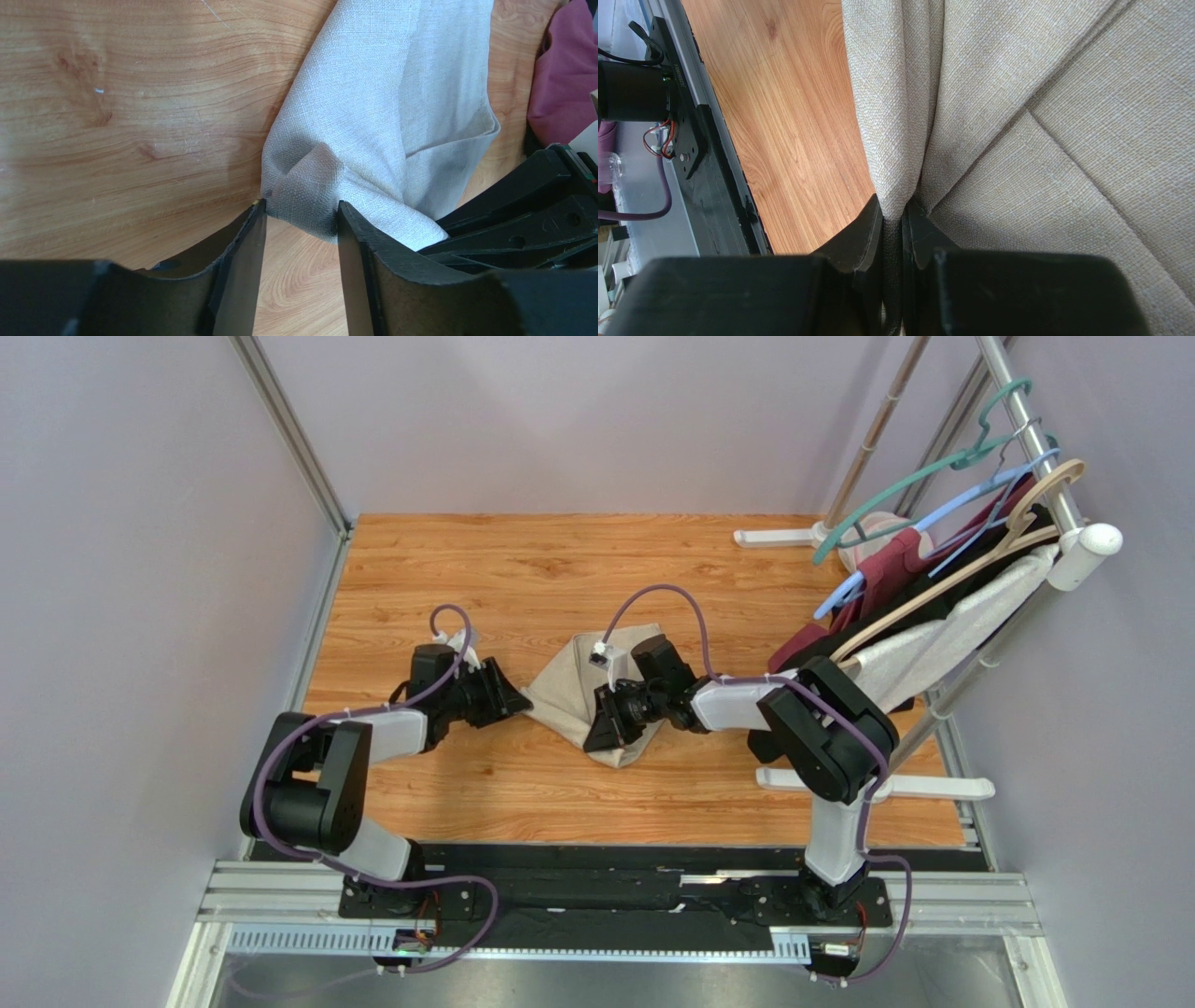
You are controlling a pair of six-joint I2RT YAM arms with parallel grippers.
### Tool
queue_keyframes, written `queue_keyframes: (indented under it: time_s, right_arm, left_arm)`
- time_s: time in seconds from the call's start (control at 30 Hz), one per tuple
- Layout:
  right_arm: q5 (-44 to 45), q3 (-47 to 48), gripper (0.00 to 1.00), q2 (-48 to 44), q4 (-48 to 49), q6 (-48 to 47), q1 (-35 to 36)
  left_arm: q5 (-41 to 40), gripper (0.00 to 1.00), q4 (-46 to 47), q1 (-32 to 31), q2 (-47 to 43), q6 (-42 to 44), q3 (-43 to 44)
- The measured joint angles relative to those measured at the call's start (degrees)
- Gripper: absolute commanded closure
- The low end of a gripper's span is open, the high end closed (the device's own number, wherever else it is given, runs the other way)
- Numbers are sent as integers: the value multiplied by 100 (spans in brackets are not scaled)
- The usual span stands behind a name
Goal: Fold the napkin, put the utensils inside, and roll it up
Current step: Roll the napkin with the utensil
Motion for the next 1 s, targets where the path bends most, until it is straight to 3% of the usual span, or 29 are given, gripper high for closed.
queue_keyframes:
  time_s: [0.23,0.37,0.43,0.53,0.63,0.73,1.0]
  right_arm:
    - [11,17,100,0,-44,-2,-2]
    - [52,57,93,-4,-127,-4,9]
    - [90,85,84,-13,-190,-9,17]
    - [328,205,62,-72,-492,-79,87]
    - [575,330,53,-197,-892,-138,164]
    - [1008,472,47,-363,-1381,-258,271]
    - [2522,675,44,-898,-2441,-546,566]
  left_arm:
    - [109,83,37,0,146,-46,140]
    - [179,100,-55,-4,247,-33,271]
    - [195,100,-162,-4,273,0,345]
    - [201,100,-372,-4,286,35,463]
    - [212,100,-625,-11,310,96,616]
    - [234,100,-841,-24,400,184,800]
    - [256,100,-1080,-26,638,289,1010]
